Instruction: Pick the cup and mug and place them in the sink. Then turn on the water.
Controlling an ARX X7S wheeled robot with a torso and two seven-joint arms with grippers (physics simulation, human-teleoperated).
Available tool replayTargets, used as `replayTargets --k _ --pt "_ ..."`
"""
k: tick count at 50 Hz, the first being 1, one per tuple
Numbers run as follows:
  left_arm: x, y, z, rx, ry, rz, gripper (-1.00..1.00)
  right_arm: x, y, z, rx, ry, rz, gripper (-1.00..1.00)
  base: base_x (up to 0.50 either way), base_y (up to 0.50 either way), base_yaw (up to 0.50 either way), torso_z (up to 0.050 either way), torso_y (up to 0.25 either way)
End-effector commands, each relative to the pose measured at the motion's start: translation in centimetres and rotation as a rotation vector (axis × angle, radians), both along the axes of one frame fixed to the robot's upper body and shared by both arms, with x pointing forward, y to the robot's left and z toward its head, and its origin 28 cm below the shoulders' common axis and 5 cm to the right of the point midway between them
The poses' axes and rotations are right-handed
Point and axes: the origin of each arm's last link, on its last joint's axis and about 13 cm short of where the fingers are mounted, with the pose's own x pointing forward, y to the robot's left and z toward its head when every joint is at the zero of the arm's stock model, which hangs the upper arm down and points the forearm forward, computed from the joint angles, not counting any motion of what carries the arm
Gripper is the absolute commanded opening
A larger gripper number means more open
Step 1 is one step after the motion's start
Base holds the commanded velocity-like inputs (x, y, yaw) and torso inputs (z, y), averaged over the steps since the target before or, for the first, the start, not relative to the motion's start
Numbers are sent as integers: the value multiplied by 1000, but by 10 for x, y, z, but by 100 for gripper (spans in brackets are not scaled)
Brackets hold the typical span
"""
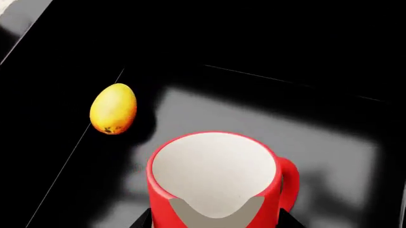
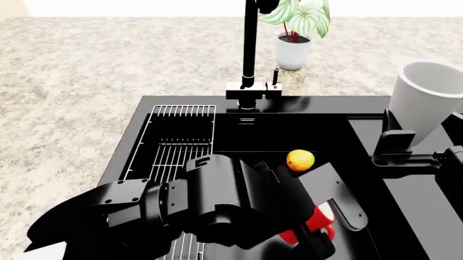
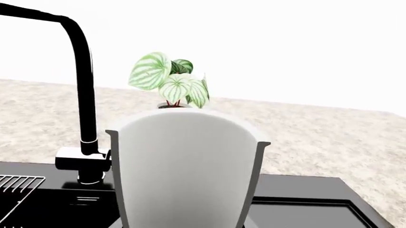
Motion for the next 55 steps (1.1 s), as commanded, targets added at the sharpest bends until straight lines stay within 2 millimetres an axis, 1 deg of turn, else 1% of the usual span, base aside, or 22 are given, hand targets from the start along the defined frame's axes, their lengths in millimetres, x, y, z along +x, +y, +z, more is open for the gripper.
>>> replayTargets --k 1,8,38,48,55 --pt "0 -2 -12 8 5 7 -100 1 -2 0 -9 -16 -9 -100 0 0 0 0 0" --pt "0 -3 -20 19 19 5 -100 2 -2 -2 -6 -12 -10 -100 1 0 0 0 1" --pt "0 -2 -40 70 36 9 -100 2 -3 -5 -3 -6 -12 -100 2 0 0 0 1" --pt "7 4 -40 164 -24 33 -100 2 -4 -5 1 -7 -13 -100 4 0 1 0 0" --pt "8 6 -41 194 -56 36 -100 1 -6 -6 5 -8 -15 -100 5 0 2 0 0"
